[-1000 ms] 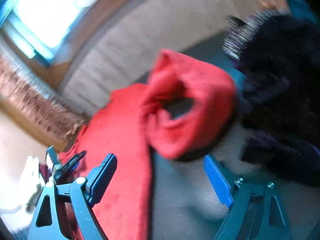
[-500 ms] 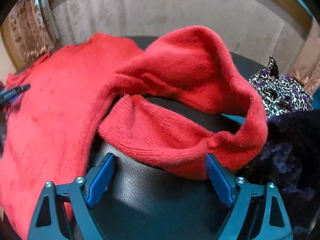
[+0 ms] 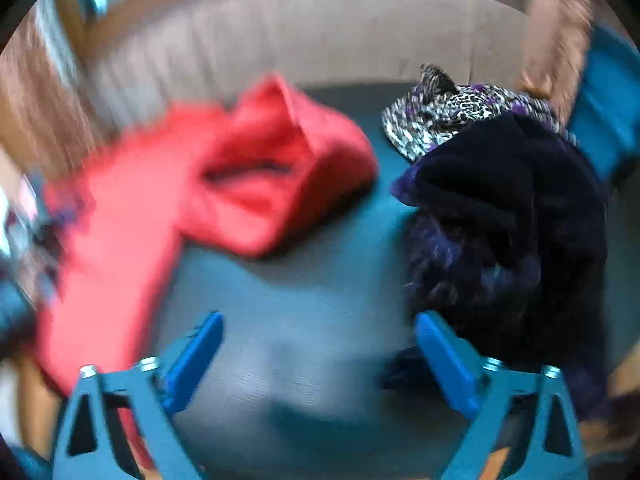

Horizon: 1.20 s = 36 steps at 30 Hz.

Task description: Fold clothes

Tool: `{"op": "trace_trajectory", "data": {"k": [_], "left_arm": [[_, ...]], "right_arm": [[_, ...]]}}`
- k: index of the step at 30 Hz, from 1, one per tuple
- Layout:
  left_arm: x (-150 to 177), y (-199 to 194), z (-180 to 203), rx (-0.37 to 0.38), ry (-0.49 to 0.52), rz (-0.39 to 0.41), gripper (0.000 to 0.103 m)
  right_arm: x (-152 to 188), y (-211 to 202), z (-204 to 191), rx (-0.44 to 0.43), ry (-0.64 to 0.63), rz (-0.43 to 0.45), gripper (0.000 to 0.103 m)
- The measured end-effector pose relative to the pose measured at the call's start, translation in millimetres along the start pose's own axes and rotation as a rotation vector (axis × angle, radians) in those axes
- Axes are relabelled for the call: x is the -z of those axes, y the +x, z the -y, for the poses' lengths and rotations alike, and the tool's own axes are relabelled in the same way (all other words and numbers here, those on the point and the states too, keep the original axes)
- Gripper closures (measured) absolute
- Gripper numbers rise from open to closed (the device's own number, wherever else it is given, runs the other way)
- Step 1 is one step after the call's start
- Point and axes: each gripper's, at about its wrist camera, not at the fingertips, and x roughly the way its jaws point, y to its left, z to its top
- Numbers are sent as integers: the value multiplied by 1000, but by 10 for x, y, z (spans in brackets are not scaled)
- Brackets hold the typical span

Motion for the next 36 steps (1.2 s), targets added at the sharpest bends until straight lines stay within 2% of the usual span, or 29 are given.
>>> {"op": "trace_trajectory", "data": {"k": [3, 5, 9, 12, 14, 16, 19, 21, 24, 30, 34, 36], "left_arm": [[-7, 2, -7, 1, 1, -2, 24], [-10, 6, -3, -3, 5, -2, 24], [-16, 13, 5, -11, 13, -3, 23], [-25, 5, -3, -12, 15, -4, 23], [-31, -5, -9, -12, 15, -4, 23], [-34, -13, -14, -12, 15, -3, 23], [-39, -28, -22, -9, 14, -3, 23], [-43, -38, -29, -6, 11, -3, 23], [-44, -45, -30, -2, 7, -4, 23], [-41, -59, -39, 4, -1, 0, 23], [-35, -62, -35, 5, -4, 2, 23], [-32, -60, -28, 4, -5, 3, 23]], "right_arm": [[-6, 141, 26, -26, 22, 13, 0], [-37, 156, 113, 18, 12, 35, 1], [-323, 130, 825, -27, 244, 162, 1], [-518, 238, 1316, 23, 393, 199, 1], [-635, 272, 1422, 73, 423, 197, 1], [-680, 175, 1389, 37, 461, 227, 1], [-594, 44, 1096, -71, 446, 281, 0], [-508, 105, 832, -134, 443, 272, 0], [-429, 389, 477, -175, 467, 208, 0], [-575, 1059, 205, -107, 509, 152, 0], [-657, 1177, 108, -28, 443, 159, 0], [-677, 1227, 47, 2, 369, 130, 0]]}}
